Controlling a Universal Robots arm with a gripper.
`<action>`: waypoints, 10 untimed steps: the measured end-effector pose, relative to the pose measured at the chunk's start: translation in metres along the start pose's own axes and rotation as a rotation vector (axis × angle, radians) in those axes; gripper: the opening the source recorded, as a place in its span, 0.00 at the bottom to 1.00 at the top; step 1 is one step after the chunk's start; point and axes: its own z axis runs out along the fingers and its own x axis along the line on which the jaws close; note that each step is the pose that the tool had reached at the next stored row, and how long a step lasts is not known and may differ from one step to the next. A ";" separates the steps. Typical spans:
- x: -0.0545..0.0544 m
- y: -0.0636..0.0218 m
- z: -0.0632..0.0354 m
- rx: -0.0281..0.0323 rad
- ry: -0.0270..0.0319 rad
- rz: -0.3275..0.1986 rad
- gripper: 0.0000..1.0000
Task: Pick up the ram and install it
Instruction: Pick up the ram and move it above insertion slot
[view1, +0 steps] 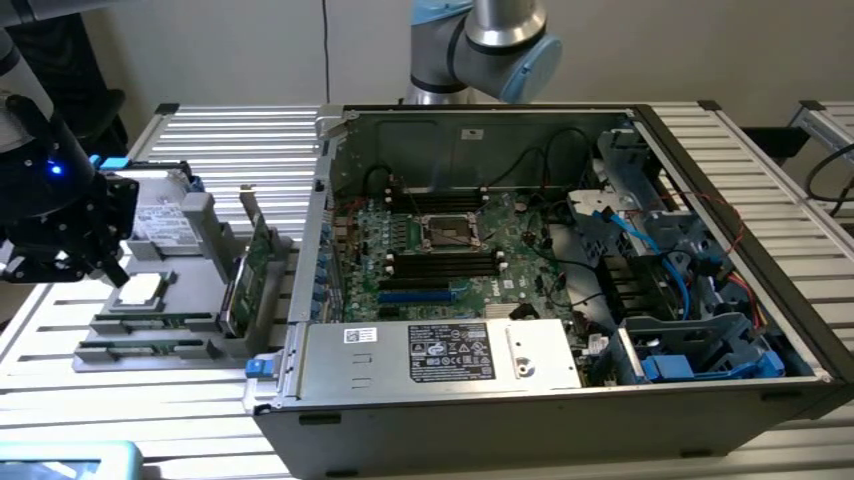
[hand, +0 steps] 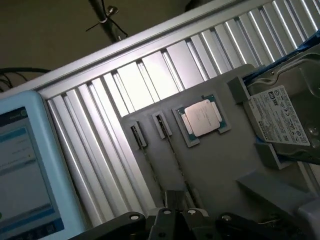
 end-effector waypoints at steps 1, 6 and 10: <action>0.000 0.0000 0.0000 -0.0003 0.0010 -0.018 0.11; 0.000 0.0000 -0.0001 -0.0012 0.0056 -0.109 0.11; 0.000 0.0000 0.0000 -0.0013 0.0089 -0.182 0.11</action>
